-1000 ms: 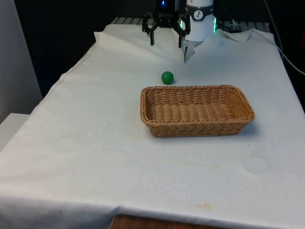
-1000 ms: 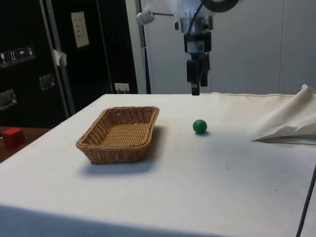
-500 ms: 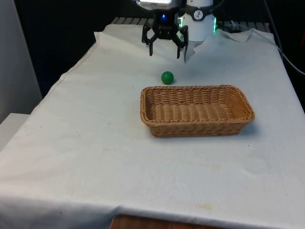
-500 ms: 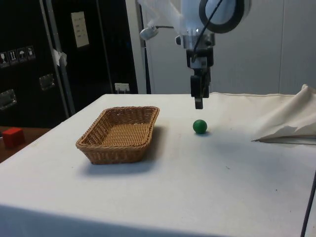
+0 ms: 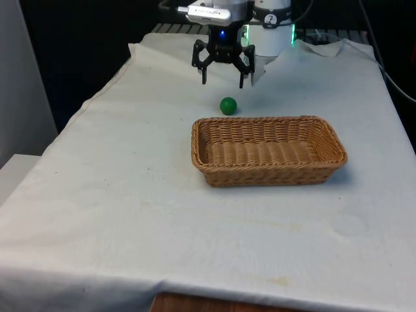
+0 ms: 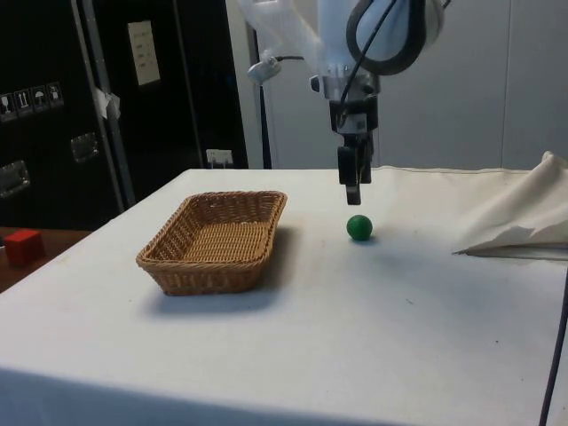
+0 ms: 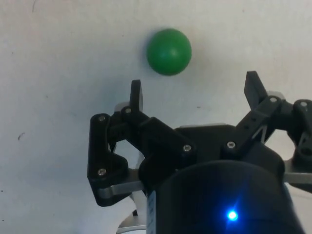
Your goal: Pick up the ball and place it into the basket.
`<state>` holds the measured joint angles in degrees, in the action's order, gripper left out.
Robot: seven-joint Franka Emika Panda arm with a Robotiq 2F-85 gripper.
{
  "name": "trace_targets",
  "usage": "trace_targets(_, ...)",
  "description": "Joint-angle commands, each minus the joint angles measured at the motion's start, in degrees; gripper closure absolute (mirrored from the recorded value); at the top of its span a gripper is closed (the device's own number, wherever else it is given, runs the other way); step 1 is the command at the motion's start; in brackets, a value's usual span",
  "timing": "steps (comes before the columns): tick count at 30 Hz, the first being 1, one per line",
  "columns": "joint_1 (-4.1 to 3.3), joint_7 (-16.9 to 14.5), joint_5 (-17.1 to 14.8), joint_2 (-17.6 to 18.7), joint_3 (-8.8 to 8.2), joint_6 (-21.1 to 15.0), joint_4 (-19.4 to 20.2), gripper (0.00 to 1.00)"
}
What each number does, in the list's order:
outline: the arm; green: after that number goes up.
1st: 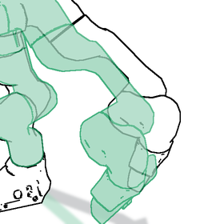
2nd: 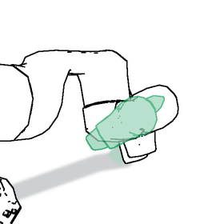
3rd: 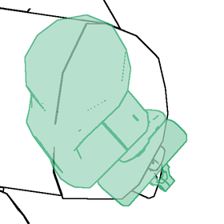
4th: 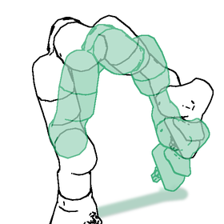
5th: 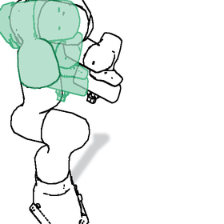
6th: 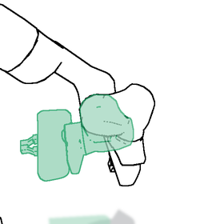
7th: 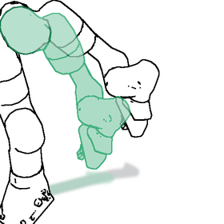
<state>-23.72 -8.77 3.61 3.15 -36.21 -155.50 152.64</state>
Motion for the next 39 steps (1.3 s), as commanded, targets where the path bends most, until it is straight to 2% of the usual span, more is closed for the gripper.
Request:
trace_targets(1, 0.0, -0.06, -0.17, 0.0, 0.06, -0.11, 0.17, 0.0)
trace_targets(2, 0.0, -1.03, -1.66, -0.74, 0.46, -1.32, 1.26, 0.0)
trace_targets(10, 0.0, -2.06, -4.01, -0.8, 1.15, -3.67, 2.81, 0.0)
trace_targets(11, 0.0, -1.03, -2.52, 0.29, 0.69, -3.38, 2.18, 0.0)
trace_targets(12, 0.0, -2.52, -4.93, -0.74, 1.38, -4.01, 2.98, 0.0)
trace_targets(17, 0.06, -4.41, -8.25, -0.23, 2.23, -4.98, 3.09, 0.0)
trace_targets(19, 0.0, -3.67, -7.16, 1.03, 1.83, -4.47, 2.41, 0.0)
trace_targets(20, 0.0, -5.1, -9.4, 0.06, 2.58, -5.16, 3.04, 0.0)
trace_targets(25, 0.11, -6.7, -12.49, 0.92, 3.72, -6.07, 2.98, 0.0)
trace_targets(26, -0.06, -5.5, -10.83, 2.23, 3.09, -5.73, 2.41, 0.0)
trace_targets(27, 0.11, -6.99, -13.01, 1.09, 3.9, -6.25, 2.92, 0.0)
trace_targets(31, 0.23, -8.19, -15.3, 2.23, 4.81, -7.28, 2.86, 0.0)
trace_targets(33, 0.23, -8.54, -16.04, 2.92, 5.16, -7.68, 2.81, 0.0)
trace_targets(34, -0.06, -7.16, -13.92, 3.55, 4.13, -6.93, 2.35, 0.0)
trace_targets(35, 0.29, -8.59, -16.27, 3.21, 5.33, -7.85, 2.81, 0.0)
trace_targets(39, 0.34, -8.65, -17.02, 4.13, 5.96, -8.42, 2.52, 0.0)
